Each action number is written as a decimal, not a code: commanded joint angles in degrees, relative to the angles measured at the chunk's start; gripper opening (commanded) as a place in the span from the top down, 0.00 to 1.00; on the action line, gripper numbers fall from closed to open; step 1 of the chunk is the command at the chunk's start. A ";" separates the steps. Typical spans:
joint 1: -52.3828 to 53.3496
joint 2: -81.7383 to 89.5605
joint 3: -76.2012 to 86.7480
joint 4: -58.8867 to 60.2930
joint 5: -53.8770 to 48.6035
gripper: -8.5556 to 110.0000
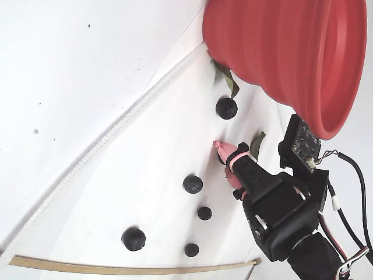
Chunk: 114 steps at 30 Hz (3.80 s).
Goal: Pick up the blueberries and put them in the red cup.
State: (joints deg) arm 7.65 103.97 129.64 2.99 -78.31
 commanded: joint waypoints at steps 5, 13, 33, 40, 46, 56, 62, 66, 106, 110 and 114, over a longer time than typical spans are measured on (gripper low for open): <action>-0.09 0.70 -1.49 -0.70 1.23 0.80; -0.18 -0.44 -1.58 -1.23 1.23 0.82; 0.88 3.60 -0.09 -1.32 -1.58 0.84; 1.93 5.98 -0.09 0.62 -2.37 0.84; 2.46 8.88 0.00 2.64 -2.81 0.84; 2.46 14.77 0.00 6.42 -4.04 0.84; 2.29 18.46 -0.09 8.96 -4.57 0.84; 2.02 20.65 -0.35 10.46 -4.75 0.84; -4.13 33.49 -5.71 12.30 -12.30 0.83; -4.66 34.89 -5.45 12.30 -12.92 0.83; -5.19 35.86 -5.54 12.30 -13.36 0.83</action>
State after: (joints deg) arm 2.55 133.86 129.29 15.29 -91.23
